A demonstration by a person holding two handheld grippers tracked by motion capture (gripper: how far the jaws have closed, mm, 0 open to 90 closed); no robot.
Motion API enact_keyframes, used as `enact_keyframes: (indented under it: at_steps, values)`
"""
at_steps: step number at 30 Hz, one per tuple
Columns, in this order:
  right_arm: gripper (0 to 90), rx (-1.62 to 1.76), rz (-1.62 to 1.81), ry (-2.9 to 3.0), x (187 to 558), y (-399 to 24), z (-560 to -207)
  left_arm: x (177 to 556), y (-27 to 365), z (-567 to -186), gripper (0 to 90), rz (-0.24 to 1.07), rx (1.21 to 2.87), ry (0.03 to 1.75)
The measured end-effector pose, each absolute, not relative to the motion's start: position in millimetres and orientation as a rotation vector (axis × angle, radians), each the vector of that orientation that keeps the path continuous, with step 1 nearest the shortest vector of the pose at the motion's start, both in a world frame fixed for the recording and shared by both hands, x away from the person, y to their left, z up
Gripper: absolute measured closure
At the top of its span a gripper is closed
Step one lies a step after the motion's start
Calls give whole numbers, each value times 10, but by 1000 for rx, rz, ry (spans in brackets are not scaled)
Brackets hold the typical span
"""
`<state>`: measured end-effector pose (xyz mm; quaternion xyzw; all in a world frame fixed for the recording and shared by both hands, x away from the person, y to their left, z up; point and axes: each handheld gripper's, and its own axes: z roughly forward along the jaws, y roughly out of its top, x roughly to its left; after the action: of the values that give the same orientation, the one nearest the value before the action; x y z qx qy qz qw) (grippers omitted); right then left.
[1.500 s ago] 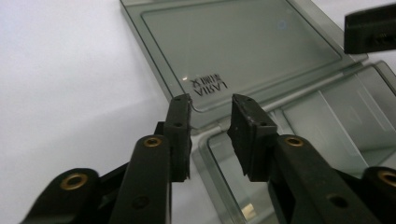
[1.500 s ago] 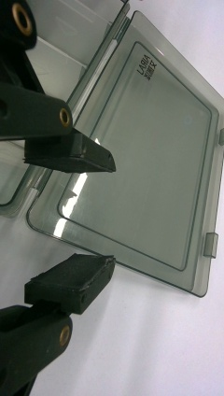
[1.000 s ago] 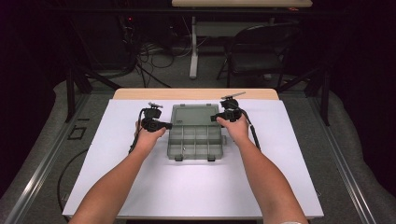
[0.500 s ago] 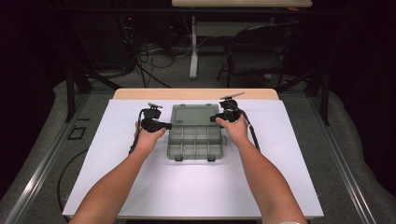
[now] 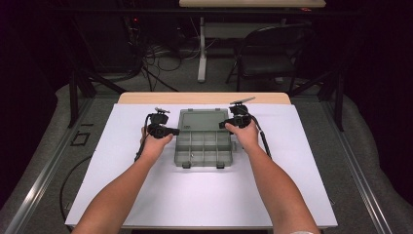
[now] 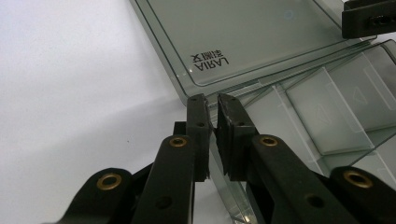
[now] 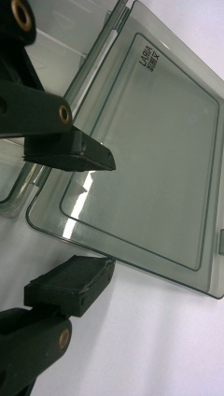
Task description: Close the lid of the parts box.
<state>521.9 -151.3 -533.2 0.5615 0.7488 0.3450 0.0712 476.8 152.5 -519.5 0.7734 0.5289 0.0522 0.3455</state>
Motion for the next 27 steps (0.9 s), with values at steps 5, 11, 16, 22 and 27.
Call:
enact_keyframes:
  at_steps: [5, 11, 16, 22, 27]
  values:
    - [442, 1714, 1033, 2253, 5229, -1514, -5348, 4764, 1519, -5196, 837, 144, 2008, 1375]
    - [432, 1726, 1024, 2257, 5240, -1503, -5377, 4766, 1522, -5199, 835, 139, 2010, 1372]
    - [407, 1746, 1019, 2254, 5247, -1488, -5393, 4760, 1520, -5217, 814, 135, 2008, 1376]
    - [384, 1757, 1013, 2248, 5257, -1467, -5397, 4757, 1515, -5218, 814, 139, 2005, 1380]
    - [379, 1776, 1016, 2247, 5267, -1470, -5402, 4758, 1523, -5219, 814, 133, 2005, 1378]
